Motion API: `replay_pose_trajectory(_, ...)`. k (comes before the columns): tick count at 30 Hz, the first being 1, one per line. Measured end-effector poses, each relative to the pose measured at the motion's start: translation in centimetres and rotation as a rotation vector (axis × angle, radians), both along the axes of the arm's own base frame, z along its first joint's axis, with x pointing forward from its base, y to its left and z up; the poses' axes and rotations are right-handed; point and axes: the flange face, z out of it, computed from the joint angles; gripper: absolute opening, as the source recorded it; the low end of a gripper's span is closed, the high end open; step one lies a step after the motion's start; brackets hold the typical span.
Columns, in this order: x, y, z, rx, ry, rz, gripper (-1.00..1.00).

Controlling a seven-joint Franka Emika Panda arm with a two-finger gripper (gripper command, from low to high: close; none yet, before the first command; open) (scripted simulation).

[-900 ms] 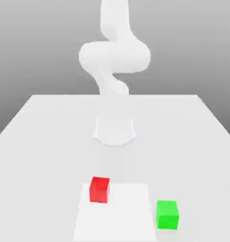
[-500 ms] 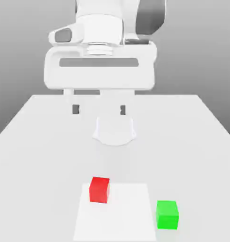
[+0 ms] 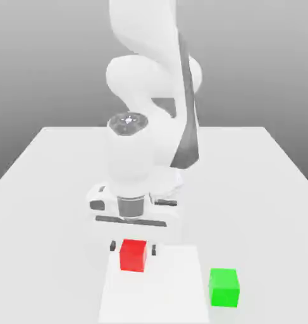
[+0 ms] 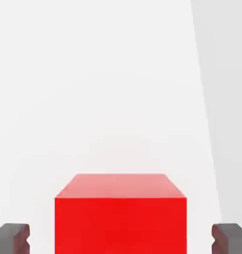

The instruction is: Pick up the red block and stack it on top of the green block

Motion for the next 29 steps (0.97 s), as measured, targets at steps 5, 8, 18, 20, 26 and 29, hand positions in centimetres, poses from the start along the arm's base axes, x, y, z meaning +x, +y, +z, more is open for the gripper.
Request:
replay_pose_trajectory(5, 0.0, 0.0, -0.1, 0.0, 0.0, 0.0, -1.0)
replay_pose_trajectory(8, 0.1, 0.0, 2.0, 0.0, 0.0, 0.0, -1.0)
replay_pose_trajectory(18, 5.5, 12.1, 8.4, -0.005, 0.0, 0.237, -1.0)
replay_pose_trajectory(20, 6.6, 16.9, 9.4, -0.001, 0.0, 0.309, -1.0)
replay_pose_trajectory(26, 7.5, 18.0, 3.9, 0.0, 0.0, 0.314, 1.0)
replay_pose_trajectory(29, 7.5, 18.0, 3.9, 0.0, 0.0, 0.314, 1.0)
